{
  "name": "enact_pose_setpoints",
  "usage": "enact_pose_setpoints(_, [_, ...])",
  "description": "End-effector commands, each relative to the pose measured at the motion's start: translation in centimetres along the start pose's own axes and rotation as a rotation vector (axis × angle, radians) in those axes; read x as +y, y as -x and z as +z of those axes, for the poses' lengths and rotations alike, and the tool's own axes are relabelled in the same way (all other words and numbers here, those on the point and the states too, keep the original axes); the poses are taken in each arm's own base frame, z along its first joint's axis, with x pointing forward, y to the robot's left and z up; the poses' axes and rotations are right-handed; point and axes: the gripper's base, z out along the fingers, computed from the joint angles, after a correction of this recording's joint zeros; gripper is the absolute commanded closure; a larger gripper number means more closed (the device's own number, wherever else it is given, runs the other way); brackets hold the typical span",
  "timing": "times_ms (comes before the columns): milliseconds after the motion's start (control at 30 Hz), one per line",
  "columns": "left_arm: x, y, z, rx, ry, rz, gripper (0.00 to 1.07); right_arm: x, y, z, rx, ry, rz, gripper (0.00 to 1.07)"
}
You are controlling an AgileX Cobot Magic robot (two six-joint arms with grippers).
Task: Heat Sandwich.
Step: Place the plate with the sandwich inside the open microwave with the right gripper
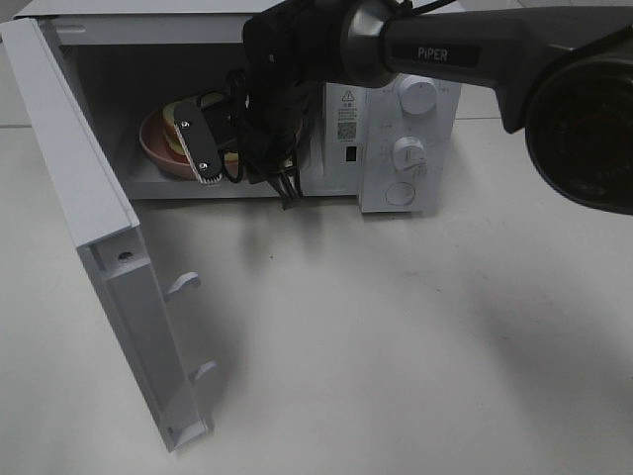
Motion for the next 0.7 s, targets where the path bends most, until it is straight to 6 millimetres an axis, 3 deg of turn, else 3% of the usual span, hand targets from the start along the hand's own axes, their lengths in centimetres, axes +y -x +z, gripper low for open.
enact_pose_setpoints(33, [0.0, -0.2, -0.2, -0.015, 0.004, 0.0, 0.03, -0.1, 0.0, -0.2, 0.004, 0.006, 0.021, 0.59])
enact_pose_setpoints(367, [0.0, -0.2, -0.2, -0.015, 0.004, 0.0, 0.03, 0.4, -0.1, -0.8, 0.0, 0.011, 0.02, 0.29])
enact_pose_setpoints(700, [0.0, -0.2, -0.2, -0.015, 0.004, 0.0, 0.03, 1.3, -0.5, -2.6, -0.015, -0.019, 0.015, 0.27])
